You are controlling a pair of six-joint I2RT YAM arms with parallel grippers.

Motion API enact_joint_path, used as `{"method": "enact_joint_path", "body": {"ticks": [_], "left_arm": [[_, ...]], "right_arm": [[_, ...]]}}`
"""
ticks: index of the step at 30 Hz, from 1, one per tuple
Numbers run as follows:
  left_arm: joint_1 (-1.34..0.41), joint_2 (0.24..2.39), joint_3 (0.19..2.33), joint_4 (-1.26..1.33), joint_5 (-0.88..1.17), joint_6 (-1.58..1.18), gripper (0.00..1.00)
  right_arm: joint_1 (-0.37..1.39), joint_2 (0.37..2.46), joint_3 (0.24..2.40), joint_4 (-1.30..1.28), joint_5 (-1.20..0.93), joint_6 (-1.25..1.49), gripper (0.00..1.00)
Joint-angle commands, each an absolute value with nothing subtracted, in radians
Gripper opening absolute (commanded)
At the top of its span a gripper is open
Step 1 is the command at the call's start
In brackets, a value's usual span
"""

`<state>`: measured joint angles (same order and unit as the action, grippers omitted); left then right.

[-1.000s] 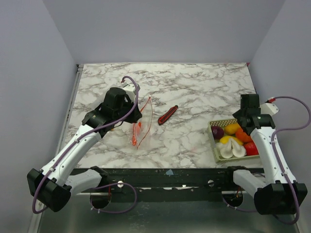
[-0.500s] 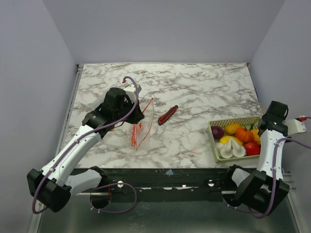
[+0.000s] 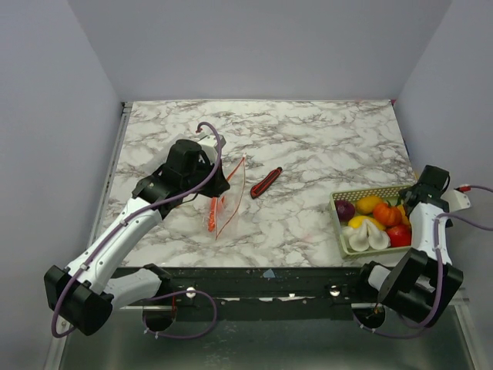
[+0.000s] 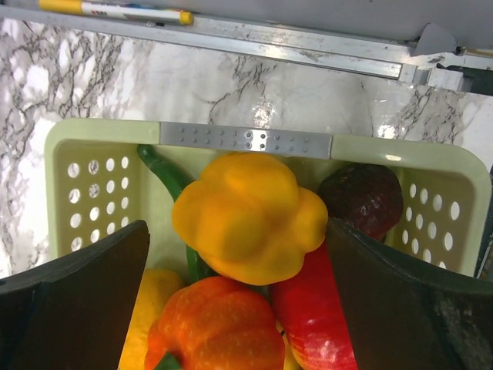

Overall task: Place the food in the zip-top bag and seal the zipper
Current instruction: Pick up the fake vegetable from the bin.

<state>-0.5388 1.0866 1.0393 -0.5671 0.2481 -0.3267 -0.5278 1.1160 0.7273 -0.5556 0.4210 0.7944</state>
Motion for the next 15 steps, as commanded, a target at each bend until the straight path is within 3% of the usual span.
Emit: {"method": "enact_joint_path", "body": {"ticks": [1,15], "left_arm": [[-0.543,1.093,1.032,-0.55,0.276,-0.331,0.0],[-0.543,1.103,1.034,-0.55,0.286,-0.33,0.0]], "right_arm": [[-0.541,1.134,0.697,-0.502,0.365,0.774,1.0],[-0.551,1.168,0.636,-0.445,0.384,0.752,0.96]]}}
